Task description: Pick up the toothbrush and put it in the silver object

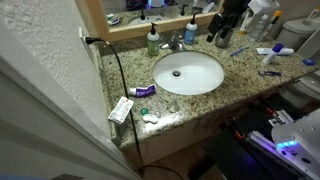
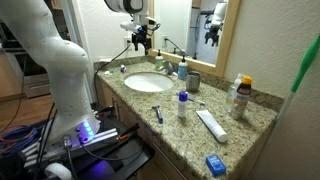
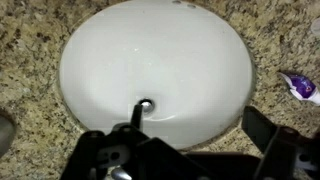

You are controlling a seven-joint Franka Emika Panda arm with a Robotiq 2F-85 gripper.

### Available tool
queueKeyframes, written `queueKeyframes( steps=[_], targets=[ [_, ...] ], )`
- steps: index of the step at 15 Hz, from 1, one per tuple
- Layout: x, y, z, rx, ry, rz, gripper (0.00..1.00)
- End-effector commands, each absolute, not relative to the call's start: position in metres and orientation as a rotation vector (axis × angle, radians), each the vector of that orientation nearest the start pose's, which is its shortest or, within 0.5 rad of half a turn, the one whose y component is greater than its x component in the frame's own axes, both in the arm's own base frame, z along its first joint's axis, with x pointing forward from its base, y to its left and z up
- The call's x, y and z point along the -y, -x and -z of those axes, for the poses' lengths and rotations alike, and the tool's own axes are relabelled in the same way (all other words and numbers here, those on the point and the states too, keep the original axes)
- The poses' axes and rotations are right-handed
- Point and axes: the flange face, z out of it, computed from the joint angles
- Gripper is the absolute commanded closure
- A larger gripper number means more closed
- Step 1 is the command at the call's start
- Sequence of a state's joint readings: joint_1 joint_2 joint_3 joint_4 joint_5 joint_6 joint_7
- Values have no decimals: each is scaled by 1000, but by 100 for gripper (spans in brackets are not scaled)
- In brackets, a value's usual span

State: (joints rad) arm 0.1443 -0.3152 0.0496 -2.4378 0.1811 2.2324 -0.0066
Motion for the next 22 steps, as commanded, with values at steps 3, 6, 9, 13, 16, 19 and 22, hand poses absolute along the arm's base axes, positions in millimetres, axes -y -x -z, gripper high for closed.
queueKeyframes(
  steps=[3, 6, 9, 13, 16, 19, 22],
  targets=[
    [-77, -460, -416, 32, 2971, 72, 0],
    [-11, -446, -381, -212, 2887, 5, 0],
    [53, -407, -340, -474, 2805, -82, 0],
    [60, -411, -338, -472, 2820, -112, 0],
    [92, -409, -326, -662, 2726, -199, 0],
    [151, -361, -323, -863, 2637, -207, 0],
    [171, -361, -321, -928, 2626, -206, 0]
  ],
)
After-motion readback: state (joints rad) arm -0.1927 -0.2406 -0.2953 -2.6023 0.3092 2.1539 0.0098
